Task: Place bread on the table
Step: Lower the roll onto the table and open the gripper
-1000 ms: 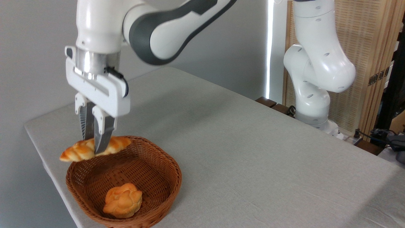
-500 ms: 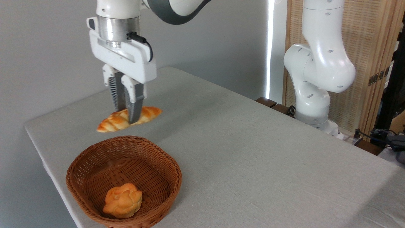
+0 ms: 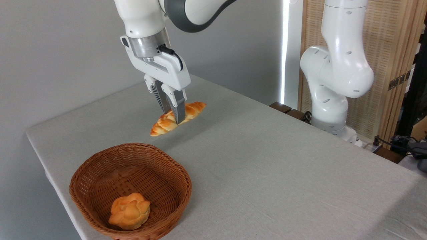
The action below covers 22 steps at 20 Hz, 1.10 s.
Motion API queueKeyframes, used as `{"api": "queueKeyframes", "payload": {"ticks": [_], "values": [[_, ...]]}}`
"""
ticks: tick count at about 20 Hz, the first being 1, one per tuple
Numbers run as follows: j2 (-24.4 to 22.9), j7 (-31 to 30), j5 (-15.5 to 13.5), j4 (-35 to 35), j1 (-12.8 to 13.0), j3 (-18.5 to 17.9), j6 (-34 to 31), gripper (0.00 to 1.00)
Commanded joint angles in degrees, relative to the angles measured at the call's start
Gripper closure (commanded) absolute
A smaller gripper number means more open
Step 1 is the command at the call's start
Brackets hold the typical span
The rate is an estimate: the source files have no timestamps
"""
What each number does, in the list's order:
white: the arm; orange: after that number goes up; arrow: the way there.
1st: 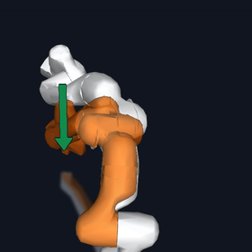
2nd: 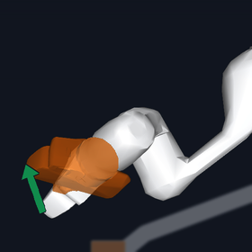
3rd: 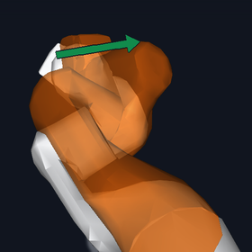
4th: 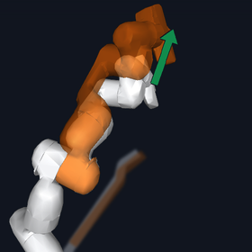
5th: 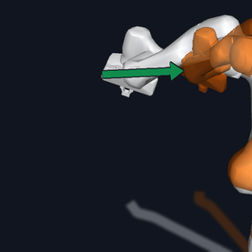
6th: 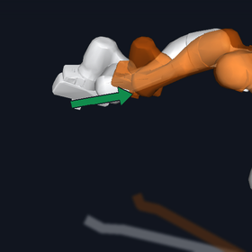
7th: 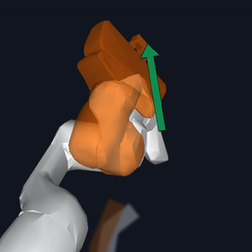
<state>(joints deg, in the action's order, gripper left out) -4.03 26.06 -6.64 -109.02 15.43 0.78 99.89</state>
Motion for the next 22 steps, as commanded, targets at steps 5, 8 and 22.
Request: {"api": "queueKeyframes", "payload": {"ticks": [5,8,22], "values": [[0.0,-0.7,-1.6,-2.1,2.7,-0.2,-0.8,0.0],[0.3,-0.7,-1.6,-2.1,2.7,-0.2,-0.8,0.0],[0.4,0.0,-0.9,-1.7,2.4,-0.5,-0.4,0.0]]}}
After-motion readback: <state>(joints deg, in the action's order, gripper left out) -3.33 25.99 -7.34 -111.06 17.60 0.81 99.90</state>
